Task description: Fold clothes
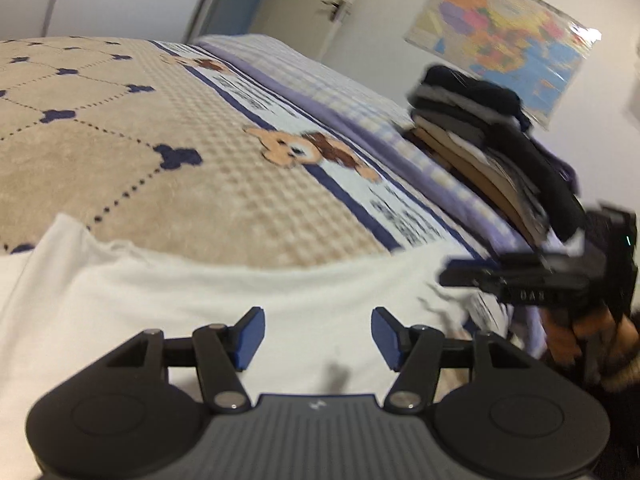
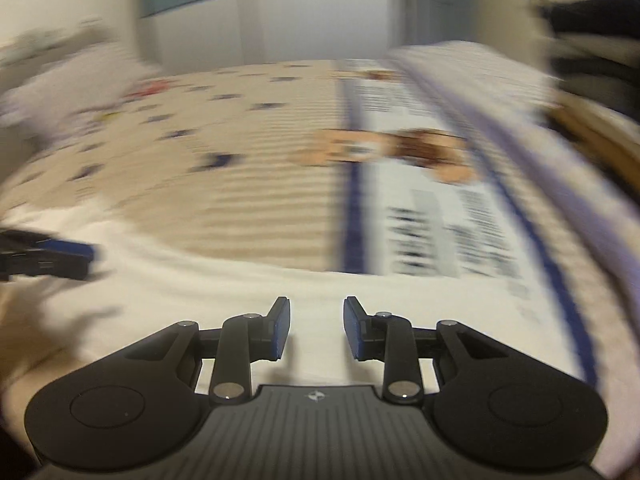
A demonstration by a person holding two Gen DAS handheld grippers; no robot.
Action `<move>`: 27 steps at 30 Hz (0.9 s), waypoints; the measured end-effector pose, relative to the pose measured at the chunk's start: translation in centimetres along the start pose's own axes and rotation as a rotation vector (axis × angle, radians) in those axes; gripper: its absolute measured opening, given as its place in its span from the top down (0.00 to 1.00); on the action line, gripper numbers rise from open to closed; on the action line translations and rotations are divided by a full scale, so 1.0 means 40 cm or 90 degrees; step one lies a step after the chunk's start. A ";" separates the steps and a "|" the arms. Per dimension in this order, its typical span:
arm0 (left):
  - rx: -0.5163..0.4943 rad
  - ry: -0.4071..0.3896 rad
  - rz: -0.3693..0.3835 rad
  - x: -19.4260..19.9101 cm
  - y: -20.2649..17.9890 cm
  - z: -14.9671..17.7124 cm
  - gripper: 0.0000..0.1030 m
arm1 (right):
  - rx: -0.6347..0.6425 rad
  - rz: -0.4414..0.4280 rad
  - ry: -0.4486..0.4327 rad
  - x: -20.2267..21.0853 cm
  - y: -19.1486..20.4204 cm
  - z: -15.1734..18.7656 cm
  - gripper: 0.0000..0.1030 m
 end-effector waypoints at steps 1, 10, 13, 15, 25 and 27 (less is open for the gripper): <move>-0.017 0.011 0.004 0.007 -0.001 0.005 0.41 | 0.034 -0.043 0.011 -0.006 0.025 -0.002 0.66; -0.065 0.056 0.026 0.039 0.031 0.049 0.51 | 0.213 -0.196 0.110 -0.089 0.143 -0.017 0.65; -0.087 0.070 0.028 0.039 0.026 0.057 0.61 | 0.238 -0.209 0.134 -0.106 0.153 -0.011 0.65; -0.101 0.076 0.025 0.037 0.021 0.062 0.80 | 0.253 -0.203 0.132 -0.105 0.160 0.004 0.66; -0.170 -0.002 -0.043 0.067 -0.017 0.042 0.99 | 0.256 -0.199 0.035 -0.056 0.157 -0.006 0.97; -0.175 -0.031 -0.063 0.078 -0.018 0.030 0.99 | 0.244 -0.186 -0.004 -0.047 0.154 -0.023 0.97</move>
Point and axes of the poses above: each gripper's, at about its wrist camera, not at the fingertips, and x roughly against the way its jaws point, y to its left, z to its underside, the point moved 3 cm from there along -x, roughly the way its jaws point, and after that the axes turned 6 degrees about -x, right-handed, at the moved point
